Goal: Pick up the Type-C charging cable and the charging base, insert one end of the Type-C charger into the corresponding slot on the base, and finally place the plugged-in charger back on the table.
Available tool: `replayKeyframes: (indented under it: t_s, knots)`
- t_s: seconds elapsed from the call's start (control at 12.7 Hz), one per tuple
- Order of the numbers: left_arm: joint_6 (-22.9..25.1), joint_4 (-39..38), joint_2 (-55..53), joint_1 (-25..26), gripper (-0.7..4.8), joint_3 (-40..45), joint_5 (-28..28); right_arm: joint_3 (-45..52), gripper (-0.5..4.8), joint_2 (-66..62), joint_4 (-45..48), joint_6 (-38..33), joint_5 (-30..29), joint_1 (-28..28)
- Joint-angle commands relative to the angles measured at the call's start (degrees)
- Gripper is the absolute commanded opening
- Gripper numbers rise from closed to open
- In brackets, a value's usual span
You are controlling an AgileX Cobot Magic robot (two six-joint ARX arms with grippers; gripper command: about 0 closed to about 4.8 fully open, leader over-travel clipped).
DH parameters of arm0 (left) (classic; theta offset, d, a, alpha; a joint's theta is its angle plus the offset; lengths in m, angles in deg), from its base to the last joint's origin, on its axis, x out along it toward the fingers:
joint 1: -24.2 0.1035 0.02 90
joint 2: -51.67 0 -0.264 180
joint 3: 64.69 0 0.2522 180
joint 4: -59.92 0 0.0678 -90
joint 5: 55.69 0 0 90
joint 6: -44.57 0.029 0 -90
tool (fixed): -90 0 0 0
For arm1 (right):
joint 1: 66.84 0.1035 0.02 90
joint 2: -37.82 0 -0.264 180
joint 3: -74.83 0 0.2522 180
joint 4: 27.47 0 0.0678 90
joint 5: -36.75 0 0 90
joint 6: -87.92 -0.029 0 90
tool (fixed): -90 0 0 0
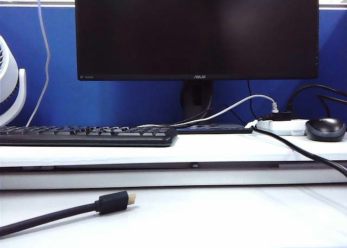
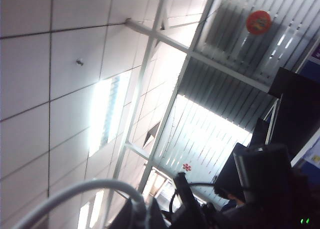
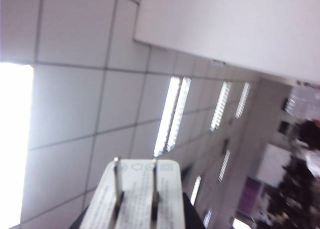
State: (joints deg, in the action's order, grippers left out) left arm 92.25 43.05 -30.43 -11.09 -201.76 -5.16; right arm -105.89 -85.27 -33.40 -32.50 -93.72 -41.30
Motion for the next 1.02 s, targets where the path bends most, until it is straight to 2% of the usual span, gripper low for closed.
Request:
replayKeyframes:
  t_s: [0.08,0.31,0.39,0.55,0.63,0.79,0.87,1.02]
  knots:
    - [9.77,-0.83,-1.36,-0.02,-0.06,-0.11,-0.76,-0.55,-0.02,1.49,1.29,-1.51,2.78,2.86]
    - [18.12,-1.07,-2.14,0.00,-0.06,-0.11,-0.55,-0.55,-0.02,3.08,1.22,-1.51,1.97,4.70]
    - [22.97,-1.09,-2.14,-0.02,-0.06,-0.11,-0.17,-0.55,-0.02,3.69,1.27,-1.51,0.87,4.70]
    - [25.97,-1.07,-2.16,-0.02,-0.06,-0.11,1.14,-0.55,-0.02,3.87,1.18,-1.53,-0.28,4.70]
    - [28.59,-0.52,-2.16,-0.02,-0.06,-0.11,1.31,-0.52,-0.02,3.87,-0.09,-1.51,-3.17,4.70]
    - [27.43,2.21,-2.19,-0.07,-0.05,-0.11,2.60,-0.50,-0.02,3.85,0.61,-1.53,-2.56,4.70]
    - [22.40,5.70,-2.19,-0.07,-0.06,-0.11,2.60,-0.52,-0.02,3.85,2.67,-1.51,-0.74,4.70]
    - [18.23,9.05,-2.27,-0.07,-0.06,-0.11,2.78,-0.52,-0.02,3.85,3.96,-1.51,0.11,4.70]
